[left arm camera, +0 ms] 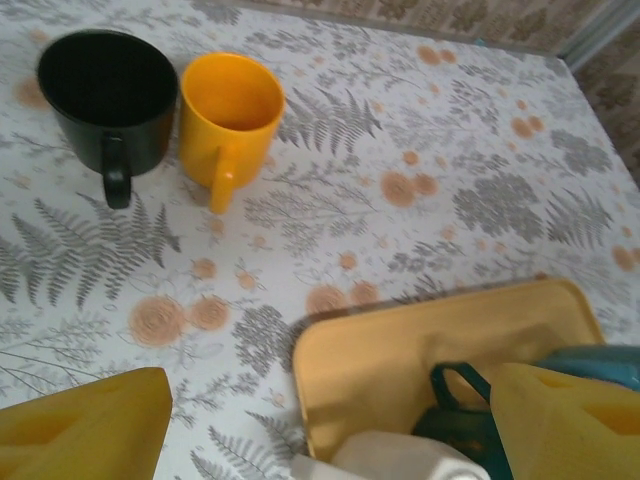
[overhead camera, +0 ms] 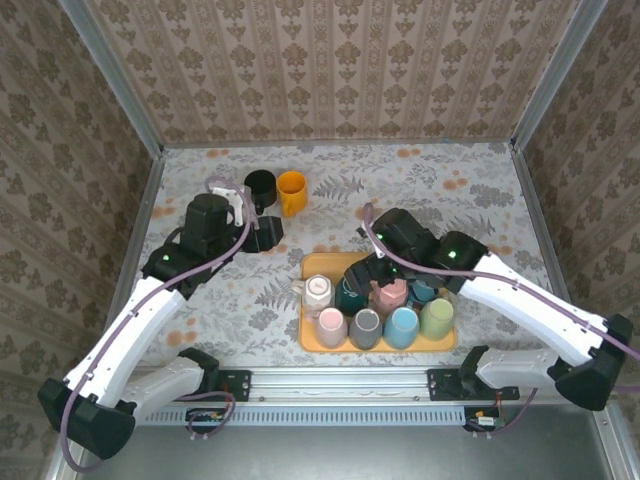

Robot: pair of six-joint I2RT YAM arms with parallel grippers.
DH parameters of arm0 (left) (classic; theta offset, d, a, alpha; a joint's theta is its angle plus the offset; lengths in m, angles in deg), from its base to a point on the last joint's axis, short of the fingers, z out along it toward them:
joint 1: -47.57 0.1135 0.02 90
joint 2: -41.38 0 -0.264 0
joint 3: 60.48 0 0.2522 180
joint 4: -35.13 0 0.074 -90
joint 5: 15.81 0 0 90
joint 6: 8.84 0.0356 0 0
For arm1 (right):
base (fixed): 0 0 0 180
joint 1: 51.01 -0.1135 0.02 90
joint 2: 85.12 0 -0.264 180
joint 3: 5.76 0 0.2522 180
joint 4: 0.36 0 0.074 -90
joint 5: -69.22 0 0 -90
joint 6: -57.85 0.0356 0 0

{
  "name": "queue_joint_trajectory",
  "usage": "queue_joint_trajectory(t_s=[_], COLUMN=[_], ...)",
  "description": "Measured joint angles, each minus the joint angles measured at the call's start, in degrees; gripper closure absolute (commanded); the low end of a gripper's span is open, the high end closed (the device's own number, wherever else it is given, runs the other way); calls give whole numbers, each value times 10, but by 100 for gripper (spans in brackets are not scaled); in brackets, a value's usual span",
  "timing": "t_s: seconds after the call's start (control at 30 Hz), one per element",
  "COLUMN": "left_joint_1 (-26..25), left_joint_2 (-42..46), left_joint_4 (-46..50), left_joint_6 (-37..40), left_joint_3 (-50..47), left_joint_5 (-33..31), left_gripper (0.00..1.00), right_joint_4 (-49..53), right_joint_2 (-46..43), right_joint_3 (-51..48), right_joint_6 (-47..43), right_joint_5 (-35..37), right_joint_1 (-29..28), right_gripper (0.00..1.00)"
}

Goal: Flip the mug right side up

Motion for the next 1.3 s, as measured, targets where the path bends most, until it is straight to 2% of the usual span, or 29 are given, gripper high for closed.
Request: queue_joint_trajectory(t_s=[0.1, 0.27, 0.37, 0.53, 0.7, 1.0, 1.3], left_joint_1=[0, 0, 0, 0, 0, -1, -19], left_joint_2=[9, 25, 22, 0, -14, 9, 19], left_joint_4=[15, 26, 25, 12, -19, -36, -36], left_joint_6=[0, 6, 10, 16, 16, 16, 23], left_joint_3=[2, -8, -12, -12, -28, -56, -58], left_joint_5=[23, 30, 37, 50, 65, 73, 63], left_gripper=[16, 16, 16, 16, 17, 17, 17], right_joint_4=[15, 28, 55, 89, 110, 108, 78], right_joint_2=[28, 14, -3, -40, -42, -38, -37], right_joint_3=[17, 17, 17, -9, -35, -110, -146], right_joint_6=[8, 15, 33, 65, 101, 200, 273], right_joint_5=[-4, -10, 9, 18, 16, -20, -41], right_joint_1=[-4, 4, 43, 152, 212, 286, 309], right_gripper=[0, 1, 2, 2, 2, 8, 17])
